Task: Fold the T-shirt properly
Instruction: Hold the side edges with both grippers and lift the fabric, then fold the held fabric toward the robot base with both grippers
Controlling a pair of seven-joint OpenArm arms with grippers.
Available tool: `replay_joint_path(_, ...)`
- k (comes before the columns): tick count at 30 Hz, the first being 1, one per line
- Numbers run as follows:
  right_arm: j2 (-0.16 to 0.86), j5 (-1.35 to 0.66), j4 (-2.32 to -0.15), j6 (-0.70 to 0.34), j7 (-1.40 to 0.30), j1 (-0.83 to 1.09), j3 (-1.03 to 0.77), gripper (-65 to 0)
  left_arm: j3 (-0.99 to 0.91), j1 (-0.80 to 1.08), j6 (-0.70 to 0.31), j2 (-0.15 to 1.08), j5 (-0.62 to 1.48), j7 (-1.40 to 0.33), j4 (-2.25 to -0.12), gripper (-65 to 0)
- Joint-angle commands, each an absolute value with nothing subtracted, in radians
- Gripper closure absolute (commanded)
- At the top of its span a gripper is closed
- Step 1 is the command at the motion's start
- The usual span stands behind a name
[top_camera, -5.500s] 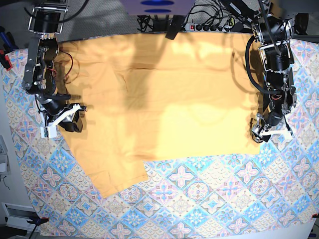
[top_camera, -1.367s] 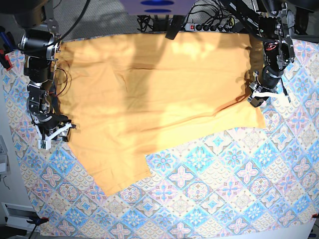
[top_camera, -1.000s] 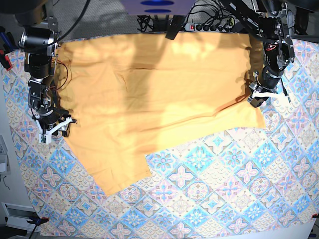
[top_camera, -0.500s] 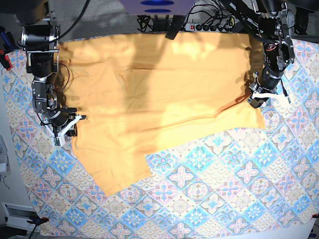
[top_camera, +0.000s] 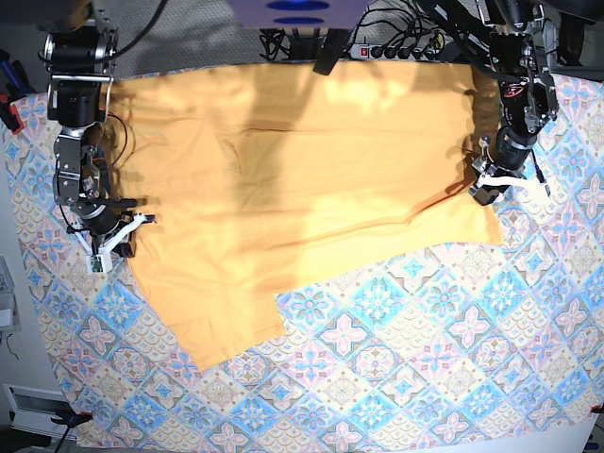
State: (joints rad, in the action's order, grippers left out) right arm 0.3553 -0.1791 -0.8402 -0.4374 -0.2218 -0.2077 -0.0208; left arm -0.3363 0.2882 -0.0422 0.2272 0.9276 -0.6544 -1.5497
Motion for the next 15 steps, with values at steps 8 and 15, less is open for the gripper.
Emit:
replay_joint_path(8, 0.371, -0.185, -0.931, -0.443, -0.199, -0.154, -0.097, -0.2, -0.341, 0.291, -0.053, 0.239, 0.937, -0.641, -1.569, 0.0)
replay_joint_path(15, 0.371, -0.185, -1.092, -0.443, -0.262, -0.059, -0.159, -0.1, -0.341, 0.325, -0.053, 0.242, 0.935, -0.641, -1.626, 0.0)
